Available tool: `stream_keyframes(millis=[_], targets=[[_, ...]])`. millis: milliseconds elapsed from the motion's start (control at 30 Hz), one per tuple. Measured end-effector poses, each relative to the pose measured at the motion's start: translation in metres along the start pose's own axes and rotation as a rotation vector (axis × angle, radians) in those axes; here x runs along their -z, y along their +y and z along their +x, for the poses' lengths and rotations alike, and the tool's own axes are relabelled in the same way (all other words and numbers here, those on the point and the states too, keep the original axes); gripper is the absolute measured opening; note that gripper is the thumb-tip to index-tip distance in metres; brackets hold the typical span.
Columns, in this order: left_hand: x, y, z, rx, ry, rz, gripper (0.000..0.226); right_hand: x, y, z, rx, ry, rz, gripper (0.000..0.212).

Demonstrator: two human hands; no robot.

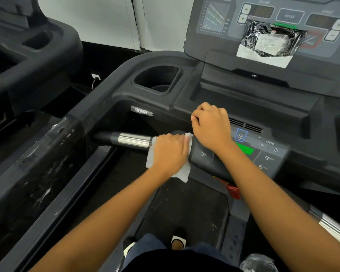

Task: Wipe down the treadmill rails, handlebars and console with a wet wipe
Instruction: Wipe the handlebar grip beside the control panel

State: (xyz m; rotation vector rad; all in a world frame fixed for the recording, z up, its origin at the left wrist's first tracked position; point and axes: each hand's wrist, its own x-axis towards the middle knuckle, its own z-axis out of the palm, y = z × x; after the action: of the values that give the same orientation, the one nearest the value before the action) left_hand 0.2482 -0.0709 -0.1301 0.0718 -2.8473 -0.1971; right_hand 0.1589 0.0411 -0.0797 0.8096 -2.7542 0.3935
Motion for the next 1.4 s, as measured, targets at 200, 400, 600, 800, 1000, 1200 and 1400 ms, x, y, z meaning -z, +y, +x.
stream_keyframes(millis=[200,400,600,800,1000,1200,1400], targets=[[-0.019,-0.032,-0.024,-0.303,0.002,-0.096,0.049,-0.001,0.001,-0.004,0.027,0.026,0.017,0.029],[0.016,-0.072,0.011,-0.009,-0.206,0.147,0.031,0.001,0.002,-0.006,0.029,0.012,0.045,0.028],[0.008,-0.104,-0.006,0.139,0.049,0.008,0.039,-0.003,-0.003,-0.009,0.000,0.042,0.005,0.026],[-0.005,-0.030,-0.009,0.050,0.101,-0.229,0.046,-0.012,-0.014,-0.010,-0.075,0.063,-0.056,0.027],[0.068,-0.063,-0.026,0.720,0.347,-1.306,0.045,-0.015,-0.041,0.001,-0.212,0.113,0.154,0.021],[0.150,-0.122,-0.033,0.661,0.786,-1.110,0.046,-0.041,-0.107,0.014,-0.024,-0.050,0.390,0.019],[0.109,-0.215,0.009,0.618,0.420,-0.380,0.058,-0.074,-0.145,0.016,0.053,-0.266,0.310,0.028]])
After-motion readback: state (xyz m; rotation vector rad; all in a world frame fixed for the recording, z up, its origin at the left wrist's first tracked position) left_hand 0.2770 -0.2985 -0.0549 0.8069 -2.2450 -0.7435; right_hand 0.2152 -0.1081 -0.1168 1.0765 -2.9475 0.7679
